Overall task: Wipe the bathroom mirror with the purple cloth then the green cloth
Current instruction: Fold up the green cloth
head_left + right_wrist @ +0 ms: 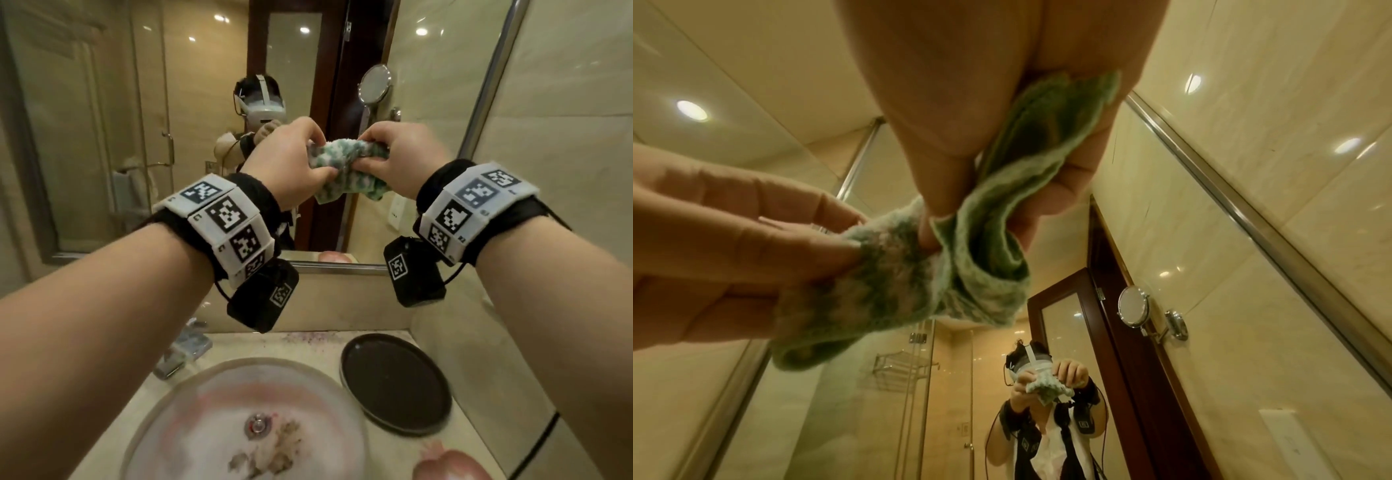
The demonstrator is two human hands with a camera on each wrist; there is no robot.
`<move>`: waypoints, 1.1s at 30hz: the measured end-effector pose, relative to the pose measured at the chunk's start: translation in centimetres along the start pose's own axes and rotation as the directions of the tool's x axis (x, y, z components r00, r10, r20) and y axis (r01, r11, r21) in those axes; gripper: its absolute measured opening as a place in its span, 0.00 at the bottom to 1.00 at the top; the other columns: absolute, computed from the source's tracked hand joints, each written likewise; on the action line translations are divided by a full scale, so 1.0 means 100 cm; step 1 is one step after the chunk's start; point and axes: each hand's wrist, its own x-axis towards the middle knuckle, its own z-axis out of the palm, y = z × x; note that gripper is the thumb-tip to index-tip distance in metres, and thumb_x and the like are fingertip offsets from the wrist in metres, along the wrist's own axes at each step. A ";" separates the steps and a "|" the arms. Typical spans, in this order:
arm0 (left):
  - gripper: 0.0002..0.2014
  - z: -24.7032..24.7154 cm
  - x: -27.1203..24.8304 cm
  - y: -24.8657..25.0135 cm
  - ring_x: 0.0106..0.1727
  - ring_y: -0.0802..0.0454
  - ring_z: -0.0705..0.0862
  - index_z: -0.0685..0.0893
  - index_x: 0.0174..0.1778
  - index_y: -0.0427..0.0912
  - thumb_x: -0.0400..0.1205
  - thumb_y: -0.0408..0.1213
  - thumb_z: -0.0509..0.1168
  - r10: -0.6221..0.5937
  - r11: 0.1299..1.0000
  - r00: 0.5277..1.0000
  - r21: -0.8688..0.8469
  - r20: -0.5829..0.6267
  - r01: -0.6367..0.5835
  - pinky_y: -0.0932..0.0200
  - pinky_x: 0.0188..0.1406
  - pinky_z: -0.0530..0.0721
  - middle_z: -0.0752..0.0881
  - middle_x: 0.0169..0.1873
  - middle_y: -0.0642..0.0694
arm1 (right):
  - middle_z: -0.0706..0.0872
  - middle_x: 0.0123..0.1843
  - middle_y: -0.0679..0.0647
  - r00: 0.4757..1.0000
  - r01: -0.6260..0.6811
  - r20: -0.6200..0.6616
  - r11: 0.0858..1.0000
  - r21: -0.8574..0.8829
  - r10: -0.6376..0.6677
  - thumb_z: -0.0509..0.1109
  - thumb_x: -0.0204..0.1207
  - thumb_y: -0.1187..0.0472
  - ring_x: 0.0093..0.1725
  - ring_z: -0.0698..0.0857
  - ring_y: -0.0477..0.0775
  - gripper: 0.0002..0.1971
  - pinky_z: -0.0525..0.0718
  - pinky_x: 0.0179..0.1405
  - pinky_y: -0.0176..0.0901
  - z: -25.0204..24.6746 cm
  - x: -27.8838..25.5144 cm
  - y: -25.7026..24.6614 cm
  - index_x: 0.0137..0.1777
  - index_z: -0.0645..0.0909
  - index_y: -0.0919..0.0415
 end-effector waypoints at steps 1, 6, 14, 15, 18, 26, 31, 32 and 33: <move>0.18 0.000 -0.008 -0.002 0.51 0.57 0.77 0.75 0.64 0.45 0.80 0.43 0.68 0.007 1.000 1.000 0.021 -0.005 -0.006 0.63 0.48 0.80 0.77 0.53 0.52 | 0.84 0.57 0.53 1.000 0.000 0.011 1.000 -0.003 0.000 0.71 0.76 0.51 0.56 0.81 0.54 0.16 0.78 0.54 0.43 0.003 -0.006 -0.004 0.62 0.80 0.53; 0.15 0.001 -0.043 -0.010 0.60 0.52 0.80 0.77 0.65 0.47 0.82 0.38 0.65 0.015 0.999 1.000 0.043 0.005 -0.015 0.59 0.56 0.80 0.81 0.60 0.48 | 0.83 0.51 0.48 0.998 -0.020 0.064 0.999 0.050 0.017 0.70 0.76 0.51 0.51 0.80 0.49 0.15 0.78 0.50 0.41 0.012 -0.043 -0.014 0.61 0.80 0.52; 0.13 0.029 -0.093 -0.018 0.46 0.50 0.79 0.81 0.60 0.42 0.85 0.45 0.59 -0.021 0.994 0.994 0.111 0.105 0.009 0.59 0.39 0.68 0.85 0.47 0.44 | 0.83 0.57 0.46 0.980 -0.146 0.163 0.974 0.172 0.118 0.72 0.75 0.52 0.55 0.79 0.45 0.16 0.76 0.53 0.38 0.043 -0.105 -0.005 0.62 0.80 0.51; 0.13 0.034 -0.100 -0.018 0.47 0.48 0.80 0.81 0.60 0.42 0.85 0.45 0.59 -0.026 0.996 0.993 0.088 0.111 0.016 0.59 0.39 0.69 0.85 0.47 0.44 | 0.83 0.57 0.47 0.975 -0.175 0.170 0.963 0.205 0.141 0.72 0.75 0.52 0.56 0.79 0.45 0.16 0.77 0.54 0.38 0.048 -0.113 -0.002 0.62 0.80 0.51; 0.14 0.047 -0.116 -0.018 0.55 0.49 0.82 0.82 0.61 0.45 0.85 0.46 0.59 -0.057 0.998 0.992 0.035 0.110 0.053 0.61 0.44 0.71 0.86 0.52 0.48 | 0.81 0.55 0.44 0.949 -0.272 0.238 0.923 0.271 0.209 0.72 0.75 0.51 0.54 0.78 0.42 0.19 0.76 0.53 0.36 0.062 -0.139 0.005 0.65 0.78 0.49; 0.10 0.104 -0.143 -0.019 0.44 0.53 0.81 0.86 0.54 0.47 0.83 0.46 0.63 -0.091 0.992 0.968 -0.058 0.234 0.108 0.60 0.40 0.75 0.82 0.39 0.55 | 0.84 0.56 0.42 0.792 -0.516 0.538 0.788 0.336 0.289 0.72 0.74 0.50 0.54 0.83 0.44 0.21 0.79 0.56 0.40 0.105 -0.192 0.034 0.67 0.76 0.48; 0.12 0.142 -0.144 -0.021 0.49 0.49 0.83 0.85 0.56 0.47 0.82 0.47 0.63 -0.119 0.989 0.938 -0.046 0.325 0.141 0.58 0.45 0.77 0.87 0.46 0.50 | 0.88 0.54 0.49 0.780 -0.526 0.515 0.818 0.234 0.355 0.71 0.74 0.56 0.53 0.85 0.51 0.15 0.82 0.58 0.54 0.129 -0.202 0.072 0.60 0.80 0.47; 0.12 0.151 -0.143 -0.021 0.50 0.49 0.83 0.84 0.58 0.47 0.83 0.46 0.63 -0.131 0.986 0.927 -0.056 0.351 0.160 0.59 0.46 0.76 0.87 0.48 0.49 | 0.87 0.54 0.49 0.784 -0.540 0.492 0.807 0.239 0.379 0.70 0.74 0.57 0.53 0.85 0.51 0.15 0.82 0.57 0.52 0.132 -0.202 0.080 0.60 0.79 0.49; 0.12 0.160 -0.142 -0.021 0.51 0.49 0.82 0.83 0.59 0.46 0.83 0.45 0.63 -0.141 0.982 0.915 -0.062 0.378 0.177 0.60 0.46 0.75 0.87 0.49 0.49 | 0.87 0.55 0.50 0.785 -0.564 0.467 0.782 0.264 0.407 0.71 0.74 0.59 0.53 0.85 0.51 0.14 0.83 0.55 0.49 0.137 -0.202 0.088 0.60 0.78 0.50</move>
